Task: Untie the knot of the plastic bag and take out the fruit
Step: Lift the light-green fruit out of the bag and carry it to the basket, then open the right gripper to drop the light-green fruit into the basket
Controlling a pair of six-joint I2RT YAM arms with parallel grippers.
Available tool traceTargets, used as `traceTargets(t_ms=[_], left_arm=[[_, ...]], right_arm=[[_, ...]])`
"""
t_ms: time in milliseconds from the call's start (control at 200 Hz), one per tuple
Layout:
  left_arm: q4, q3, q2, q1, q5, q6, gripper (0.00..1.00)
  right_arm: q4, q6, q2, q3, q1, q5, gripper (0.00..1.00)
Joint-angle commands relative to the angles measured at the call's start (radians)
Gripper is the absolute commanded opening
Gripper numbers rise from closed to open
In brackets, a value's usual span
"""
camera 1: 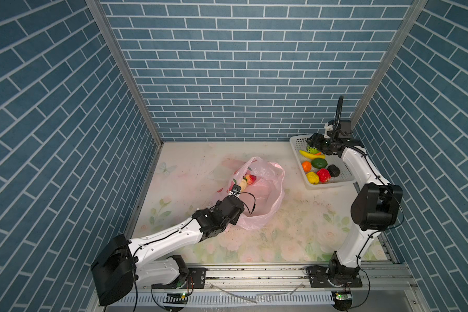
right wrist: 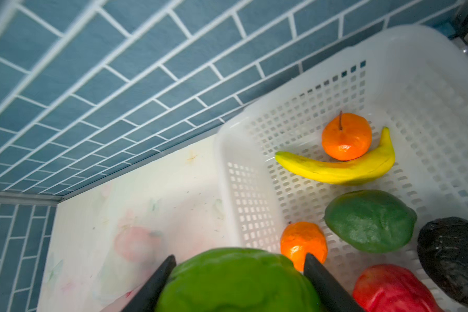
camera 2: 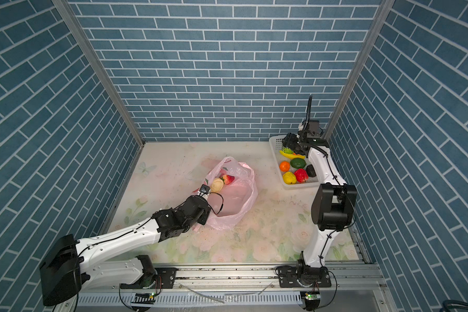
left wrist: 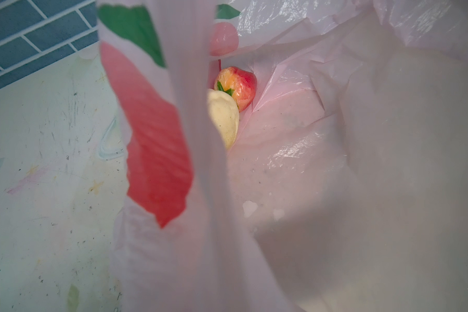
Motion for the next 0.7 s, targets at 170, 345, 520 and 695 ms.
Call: traceTargets(t_ms=[170,345,520,695], left_arm=[[0.0,0.014,-0.012,0.004,-0.003,0.007,0.0],[0.0,0.013,-0.013,0.003,-0.003,0.007,0.0],[-0.001,0.01,-0.019,0.003,-0.007,0.007,0.0],[-0.005,0.01,-0.022,0.003,-0.008,0.006,0.0]], right_arm=[[-0.01,-0.015,0.212,0.214,-0.013,0.074,0.62],[-0.057,-0.024,0.297,0.278,-0.013,0.095,0.75],[-0.056,-0.031,0.286,0.26,-0.011,0.102,0.84],[-0.051,-0.034,0.272,0.242,-0.008,0.1,0.85]])
